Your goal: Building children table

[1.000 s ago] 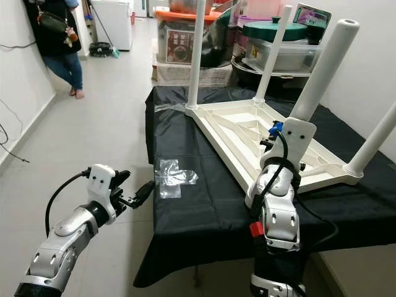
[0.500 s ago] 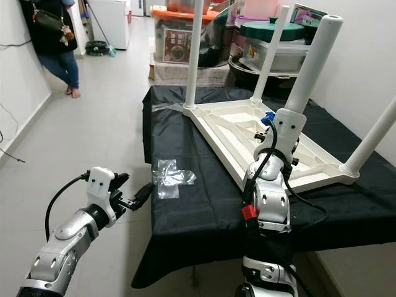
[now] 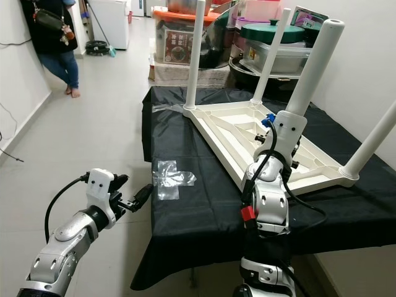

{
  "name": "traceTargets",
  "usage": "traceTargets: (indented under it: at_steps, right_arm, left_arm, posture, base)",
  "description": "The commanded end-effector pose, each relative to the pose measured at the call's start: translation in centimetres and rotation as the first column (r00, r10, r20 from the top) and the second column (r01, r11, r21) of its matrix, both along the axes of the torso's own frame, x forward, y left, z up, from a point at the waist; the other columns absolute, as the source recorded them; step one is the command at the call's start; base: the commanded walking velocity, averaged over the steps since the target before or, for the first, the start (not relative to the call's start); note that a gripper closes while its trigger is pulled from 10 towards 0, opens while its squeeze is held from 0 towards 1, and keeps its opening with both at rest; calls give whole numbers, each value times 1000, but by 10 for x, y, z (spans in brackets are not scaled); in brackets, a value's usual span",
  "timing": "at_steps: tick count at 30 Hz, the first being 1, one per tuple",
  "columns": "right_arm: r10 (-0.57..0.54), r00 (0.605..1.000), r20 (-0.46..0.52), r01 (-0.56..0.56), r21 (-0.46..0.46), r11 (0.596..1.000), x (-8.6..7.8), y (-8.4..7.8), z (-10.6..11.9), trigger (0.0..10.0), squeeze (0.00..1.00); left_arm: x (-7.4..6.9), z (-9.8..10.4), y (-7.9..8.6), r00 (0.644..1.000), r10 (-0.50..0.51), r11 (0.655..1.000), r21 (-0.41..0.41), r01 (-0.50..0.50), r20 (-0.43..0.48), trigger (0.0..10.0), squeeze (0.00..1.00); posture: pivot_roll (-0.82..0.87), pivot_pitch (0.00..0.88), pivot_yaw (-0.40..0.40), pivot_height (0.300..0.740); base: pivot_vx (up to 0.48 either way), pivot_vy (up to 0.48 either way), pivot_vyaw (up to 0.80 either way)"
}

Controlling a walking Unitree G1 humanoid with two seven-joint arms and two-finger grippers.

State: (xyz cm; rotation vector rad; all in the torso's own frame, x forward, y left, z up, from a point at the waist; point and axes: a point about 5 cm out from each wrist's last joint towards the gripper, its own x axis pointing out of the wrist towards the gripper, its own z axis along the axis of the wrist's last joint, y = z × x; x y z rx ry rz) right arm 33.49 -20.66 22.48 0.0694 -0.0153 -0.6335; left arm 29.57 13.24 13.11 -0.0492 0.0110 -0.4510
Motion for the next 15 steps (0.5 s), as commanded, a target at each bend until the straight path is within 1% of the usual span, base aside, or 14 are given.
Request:
traceTargets:
  at_steps: [1, 3, 5, 7, 9, 12, 15]
  right_arm:
    - [-7, 974, -225, 24, 76, 997, -2, -7, -46, 10000, 0]
    - [11, 971, -238, 9, 82, 997, -1, -7, -46, 10000, 0]
    - [59, 959, -277, -32, 102, 994, 2, -6, -46, 10000, 0]
    - [69, 957, -281, -43, 97, 994, 2, -7, -46, 10000, 0]
    - [61, 958, -280, -38, 86, 996, 2, -12, -43, 10000, 0]
    - [52, 959, -278, -30, 81, 996, 2, -16, -41, 10000, 0]
    - [50, 959, -278, -28, 81, 996, 2, -18, -40, 10000, 0]
  left_arm:
    - [-1, -2, -3, 1000, -9, 1000, 13, 10, -10, 10000, 0]
    - [-1, -2, -3, 1000, -11, 1000, 13, 11, -11, 10000, 0]
    - [-1, -2, -3, 1000, -12, 1000, 13, 13, -10, 10000, 0]
    - [-1, -2, -4, 1000, -13, 1000, 12, 13, -10, 10000, 0]
    - [-1, -2, -4, 1000, -14, 1000, 11, 15, -11, 10000, 0]
    - [-1, -2, -5, 1000, -16, 1000, 11, 16, -12, 10000, 0]
    - [0, -2, -4, 1000, -17, 1000, 12, 17, -12, 10000, 0]
  posture:
    - [35, 0, -95, 740]
    - [32, 0, -96, 740]
    - [30, 0, -97, 740]
    - [27, 0, -97, 740]
    - [24, 0, -97, 740]
    - [24, 0, -95, 740]
    - [22, 0, -94, 740]
  base:
    - [0, 0, 0]
    - [0, 0, 0]
    - [0, 0, 0]
    - [0, 0, 0]
    - [0, 0, 0]
    - [0, 0, 0]
    - [0, 0, 0]
